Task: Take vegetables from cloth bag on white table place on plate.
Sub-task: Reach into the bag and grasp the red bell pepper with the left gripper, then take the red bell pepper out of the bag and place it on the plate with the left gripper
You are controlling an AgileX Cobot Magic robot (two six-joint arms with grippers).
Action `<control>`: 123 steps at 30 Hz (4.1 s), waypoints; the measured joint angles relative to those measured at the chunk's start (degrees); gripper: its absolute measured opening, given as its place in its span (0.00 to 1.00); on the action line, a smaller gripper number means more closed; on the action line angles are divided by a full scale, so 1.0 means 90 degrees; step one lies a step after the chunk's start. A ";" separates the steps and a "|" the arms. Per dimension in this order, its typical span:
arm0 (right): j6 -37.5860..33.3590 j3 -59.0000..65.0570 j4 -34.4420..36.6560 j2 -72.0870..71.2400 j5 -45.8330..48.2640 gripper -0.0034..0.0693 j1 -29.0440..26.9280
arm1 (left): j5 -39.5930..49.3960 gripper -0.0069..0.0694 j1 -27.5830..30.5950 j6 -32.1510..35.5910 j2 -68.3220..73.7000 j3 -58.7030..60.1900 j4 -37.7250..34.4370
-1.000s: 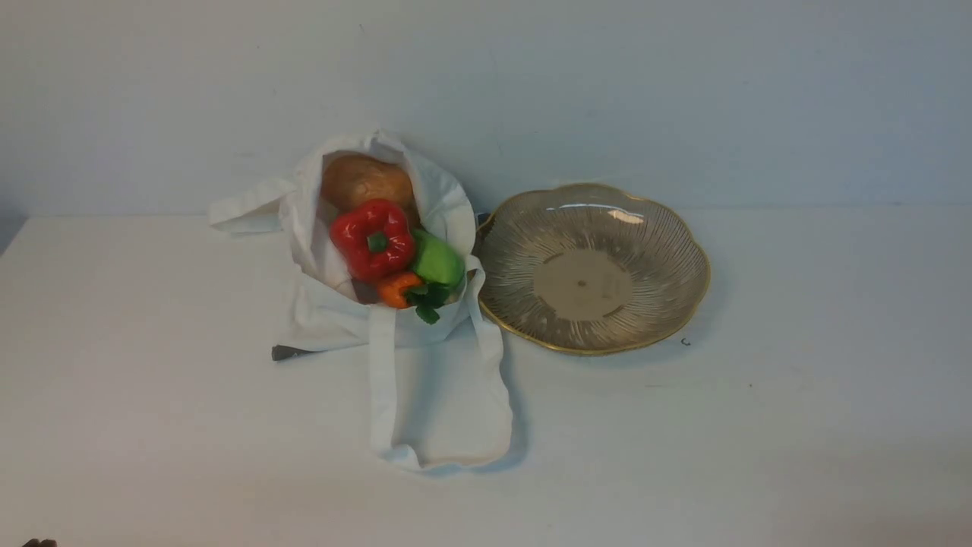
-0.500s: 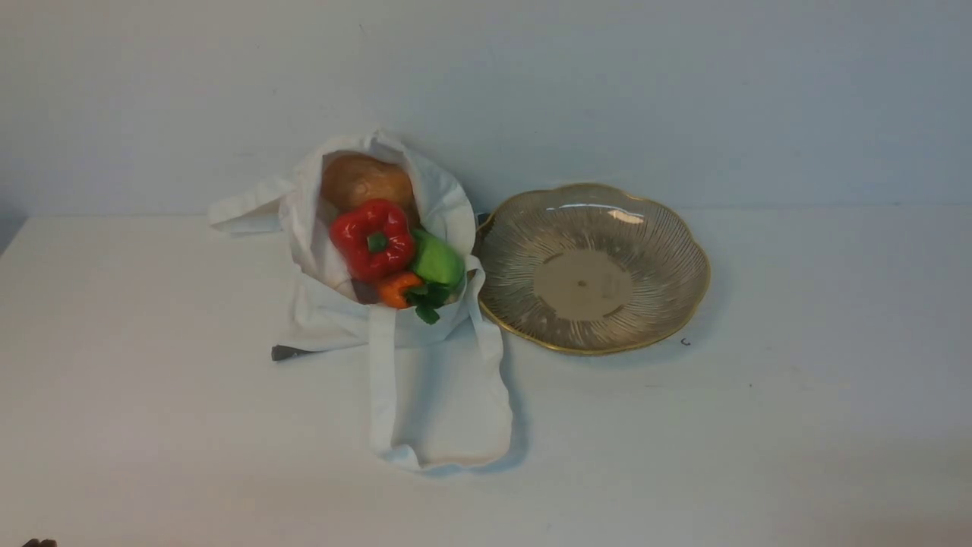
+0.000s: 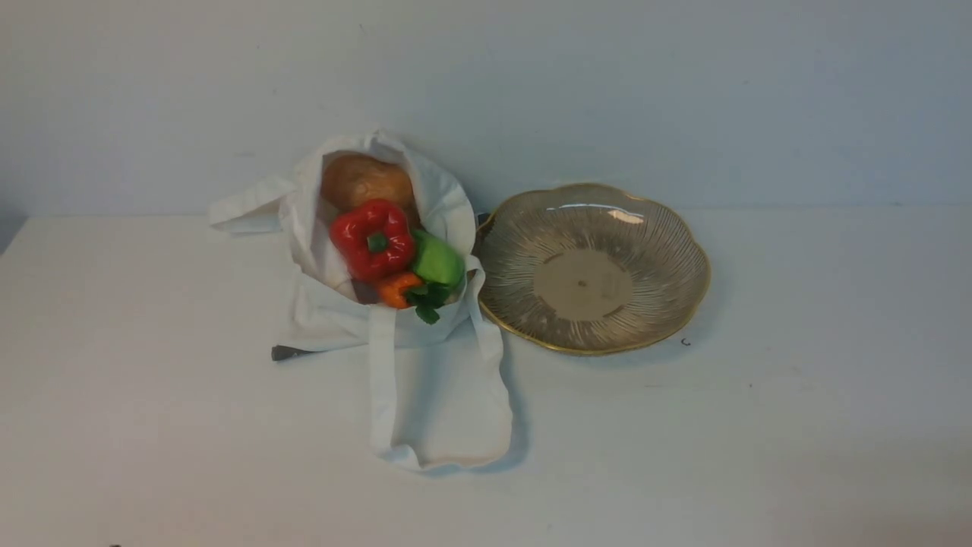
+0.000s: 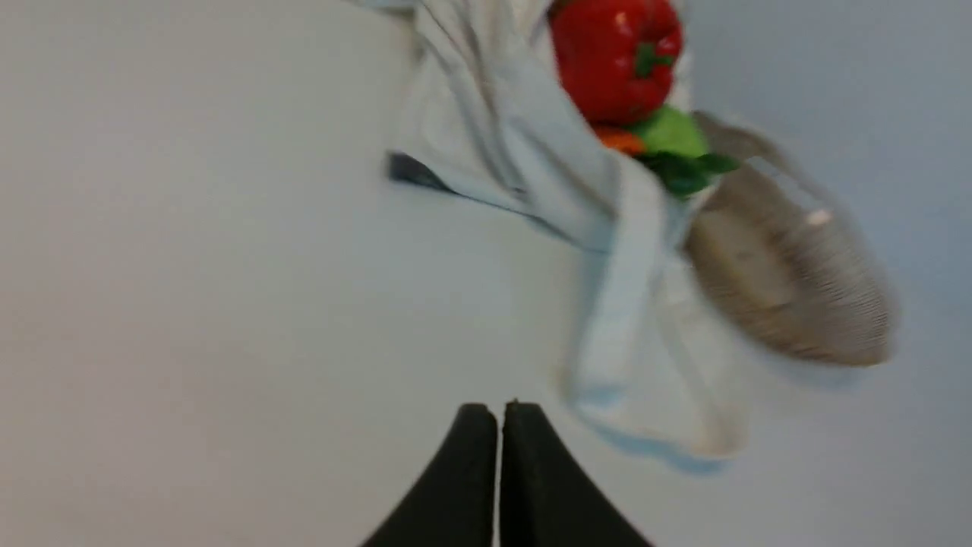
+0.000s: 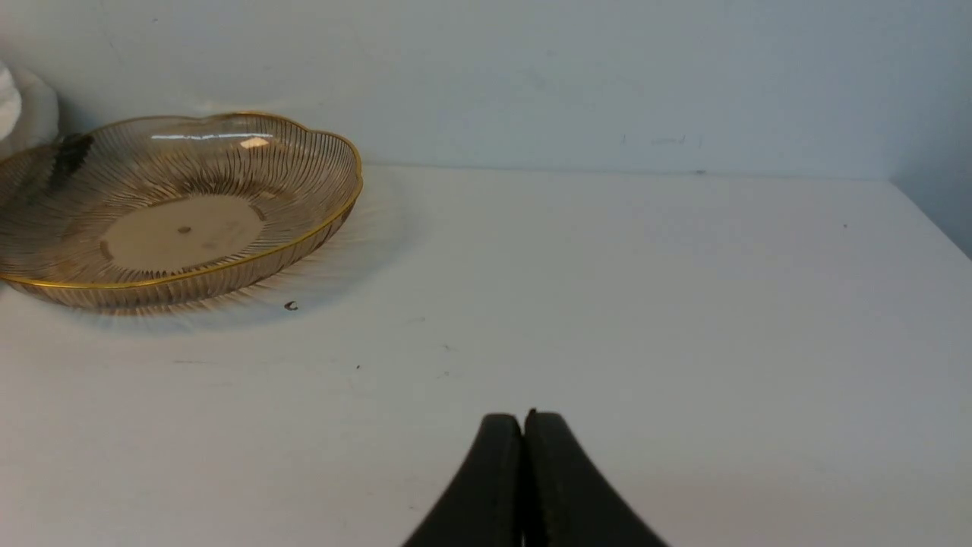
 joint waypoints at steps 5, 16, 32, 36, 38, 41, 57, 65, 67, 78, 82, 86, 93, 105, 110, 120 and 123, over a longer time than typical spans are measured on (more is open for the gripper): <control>0.0000 0.0000 0.0000 0.0000 0.0000 0.03 0.0000 | -0.0107 0.08 0.0000 -0.0287 0.0000 0.0000 -0.2698; 0.0000 0.0000 0.0000 0.0000 0.0000 0.03 0.0000 | -0.0630 0.08 0.0000 0.2776 0.0034 -0.0037 -0.3262; 0.0000 0.0000 0.0000 0.0000 0.0000 0.03 0.0000 | 0.3002 0.08 -0.0030 0.3138 0.7136 -0.4582 -0.0084; 0.0000 0.0000 0.0000 0.0000 0.0000 0.03 0.0000 | 0.3096 0.08 -0.0530 0.2906 0.8778 -0.5924 0.0408; 0.0000 0.0000 0.0000 0.0000 0.0000 0.03 0.0000 | 0.3111 0.08 -0.0730 0.2860 0.9088 -0.6269 0.0483; 0.0000 0.0000 0.0000 0.0000 0.0000 0.03 0.0000 | 0.3170 0.08 -0.1359 0.2367 0.9973 -0.7506 0.0964; 0.0000 0.0000 0.0000 0.0000 0.0000 0.03 0.0000 | 0.3437 0.47 -0.2417 -0.2024 1.2248 -1.1045 0.5715; 0.0000 0.0000 0.0000 0.0000 0.0000 0.03 0.0000 | 0.3110 0.87 -0.2411 -0.2904 1.2828 -1.1374 0.6463; 0.0000 0.0000 0.0000 0.0000 0.0000 0.03 0.0000 | 0.2994 0.89 -0.2411 -0.2927 1.2954 -1.1374 0.6463; 0.0000 0.0000 0.0000 0.0000 0.0000 0.03 0.0000 | 0.2383 0.83 -0.2411 -0.2965 1.3463 -1.1374 0.7262; 0.0000 0.0000 0.0000 0.0000 0.0000 0.03 0.0000 | 0.2406 0.79 -0.2411 -0.2965 1.3618 -1.1374 0.7469; 0.0000 0.0000 0.0000 0.0000 0.0000 0.03 0.0000 | 0.2518 0.76 -0.2417 -0.2965 1.3701 -1.1374 0.7454; 0.0000 0.0000 0.0000 0.0000 0.0000 0.03 0.0000 | 0.2742 0.68 -0.2417 -0.2965 1.3701 -1.1381 0.7393; 0.0000 0.0000 0.0000 0.0000 0.0000 0.03 0.0000 | 0.3479 0.65 -0.2417 -0.2386 1.3284 -1.1456 0.6379; 0.0000 0.0000 0.0000 0.0000 0.0000 0.03 0.0000 | 0.3512 0.65 -0.2417 -0.1970 1.2806 -1.1529 0.5771; 0.0000 0.0000 0.0000 0.0000 0.0000 0.03 0.0000 | 0.2794 0.65 -0.2562 -0.1661 1.2541 -1.1556 0.4142; 0.0000 0.0000 0.0000 0.0000 0.0000 0.03 0.0000 | 0.2077 0.65 -0.2783 -0.1627 1.2665 -1.1556 0.3794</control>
